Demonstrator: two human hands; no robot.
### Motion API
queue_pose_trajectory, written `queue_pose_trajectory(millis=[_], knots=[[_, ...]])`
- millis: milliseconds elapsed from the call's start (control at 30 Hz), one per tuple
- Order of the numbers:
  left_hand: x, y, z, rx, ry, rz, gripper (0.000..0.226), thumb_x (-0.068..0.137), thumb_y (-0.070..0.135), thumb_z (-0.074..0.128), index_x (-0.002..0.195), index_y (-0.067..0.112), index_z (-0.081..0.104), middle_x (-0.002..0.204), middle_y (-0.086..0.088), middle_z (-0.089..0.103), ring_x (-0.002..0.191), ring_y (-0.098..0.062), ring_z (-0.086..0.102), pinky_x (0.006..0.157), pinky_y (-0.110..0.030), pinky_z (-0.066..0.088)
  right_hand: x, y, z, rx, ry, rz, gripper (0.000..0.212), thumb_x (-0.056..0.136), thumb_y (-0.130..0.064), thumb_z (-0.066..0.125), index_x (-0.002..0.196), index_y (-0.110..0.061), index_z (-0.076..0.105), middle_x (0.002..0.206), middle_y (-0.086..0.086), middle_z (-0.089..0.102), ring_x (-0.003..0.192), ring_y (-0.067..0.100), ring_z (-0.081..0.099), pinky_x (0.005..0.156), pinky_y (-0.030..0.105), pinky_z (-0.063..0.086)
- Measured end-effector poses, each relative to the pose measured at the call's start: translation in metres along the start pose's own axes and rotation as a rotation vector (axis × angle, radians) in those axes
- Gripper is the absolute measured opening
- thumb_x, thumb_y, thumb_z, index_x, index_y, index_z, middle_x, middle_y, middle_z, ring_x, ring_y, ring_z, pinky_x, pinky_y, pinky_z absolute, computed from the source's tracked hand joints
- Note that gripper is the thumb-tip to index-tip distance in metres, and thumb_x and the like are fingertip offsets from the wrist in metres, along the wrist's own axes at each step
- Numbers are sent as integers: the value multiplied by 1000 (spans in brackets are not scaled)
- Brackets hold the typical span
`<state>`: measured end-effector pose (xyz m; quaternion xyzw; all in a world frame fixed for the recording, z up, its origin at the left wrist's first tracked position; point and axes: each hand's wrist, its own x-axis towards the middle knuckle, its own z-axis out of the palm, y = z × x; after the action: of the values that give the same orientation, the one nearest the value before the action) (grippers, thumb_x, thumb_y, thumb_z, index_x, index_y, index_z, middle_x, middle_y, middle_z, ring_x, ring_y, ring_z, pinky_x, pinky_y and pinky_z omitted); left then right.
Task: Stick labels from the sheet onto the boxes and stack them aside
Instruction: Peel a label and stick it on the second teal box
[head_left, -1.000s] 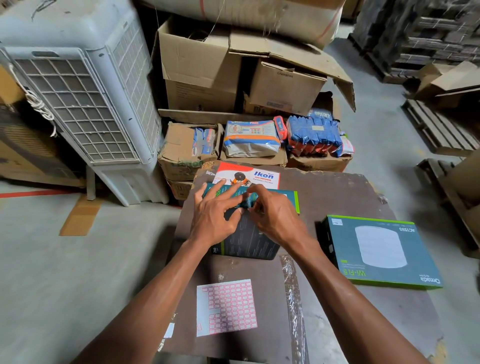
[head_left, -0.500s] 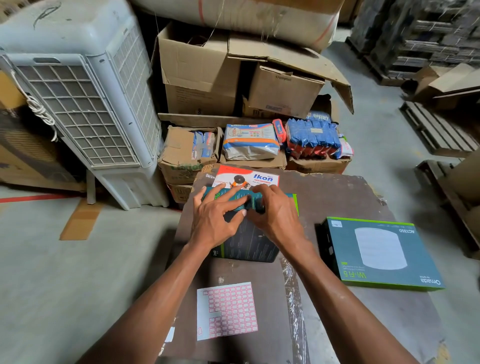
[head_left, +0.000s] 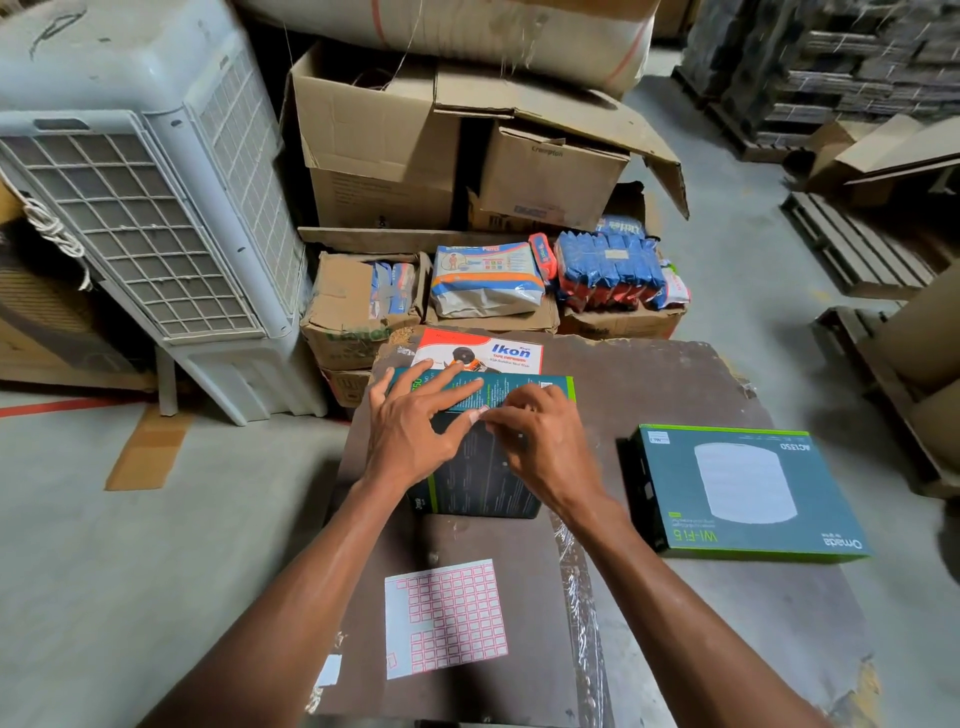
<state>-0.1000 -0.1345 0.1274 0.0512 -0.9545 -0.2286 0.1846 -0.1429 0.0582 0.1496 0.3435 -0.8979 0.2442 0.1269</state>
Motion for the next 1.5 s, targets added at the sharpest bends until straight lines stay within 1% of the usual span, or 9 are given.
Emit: queue_pose_trajectory(millis=[133, 400, 600, 800, 1000, 1100, 1233, 1333, 1500], knots=[[-1, 0, -3, 3, -17, 14, 48, 88, 57, 57, 136, 50, 58, 150, 17, 50, 146, -19, 37, 121, -51, 16, 2, -2, 2, -67, 29, 42, 20, 89, -32, 76, 109, -30, 78, 103, -1, 67, 89, 17, 53, 69, 30, 35], [-5, 2, -3, 14, -5, 14, 54, 85, 67, 57, 136, 51, 58, 151, 19, 50, 146, -17, 37, 121, -48, 14, 1, -6, 4, -36, 47, 90, 19, 87, -28, 78, 105, -30, 76, 100, -2, 67, 85, 15, 48, 71, 30, 31], [-2, 3, 2, 43, 23, 5, 49, 86, 63, 66, 133, 51, 60, 148, 19, 52, 143, -18, 41, 118, -43, 14, 3, -3, 4, 22, 58, 166, 33, 94, -24, 68, 128, -22, 69, 107, 3, 69, 92, 21, 53, 72, 33, 36], [2, 1, -1, 30, -30, 8, 54, 84, 63, 60, 136, 52, 56, 151, 19, 50, 146, -18, 37, 120, -47, 12, 0, 2, 12, -26, 65, 105, 24, 88, -39, 76, 111, -36, 75, 107, -2, 67, 93, 17, 51, 73, 31, 32], [4, -3, -6, 36, -79, 31, 57, 87, 56, 67, 142, 51, 51, 155, 18, 45, 150, -18, 31, 123, -53, 11, 4, 7, 14, -23, 96, 107, 20, 88, -33, 77, 108, -33, 76, 107, -4, 69, 93, 18, 55, 71, 34, 40], [2, 5, -4, 79, -2, 5, 50, 92, 63, 55, 140, 49, 54, 150, 15, 52, 147, -20, 39, 120, -57, 12, 2, 8, 14, -6, 104, 114, 26, 86, -23, 81, 110, -32, 76, 107, -3, 69, 94, 21, 56, 72, 37, 42], [-12, 9, 15, 130, 164, 64, 36, 90, 44, 72, 126, 40, 69, 140, 12, 61, 141, -29, 48, 116, -61, 22, 2, 5, 12, -70, 96, 82, 42, 84, -23, 83, 121, -39, 73, 106, -1, 67, 87, 20, 52, 69, 34, 34], [-15, 10, 21, 103, 237, 55, 38, 86, 35, 80, 122, 37, 72, 134, 10, 65, 139, -31, 51, 115, -62, 27, 1, 7, 11, -96, 122, 42, 35, 83, -31, 83, 117, -38, 75, 105, -2, 66, 88, 20, 52, 69, 35, 35], [-18, 12, 24, 58, 304, 68, 27, 88, 39, 78, 115, 36, 77, 127, 8, 70, 135, -27, 55, 117, -57, 28, -1, 10, 18, -7, 204, 77, 23, 82, -29, 84, 104, -32, 80, 104, -4, 70, 98, 20, 61, 80, 40, 46]])
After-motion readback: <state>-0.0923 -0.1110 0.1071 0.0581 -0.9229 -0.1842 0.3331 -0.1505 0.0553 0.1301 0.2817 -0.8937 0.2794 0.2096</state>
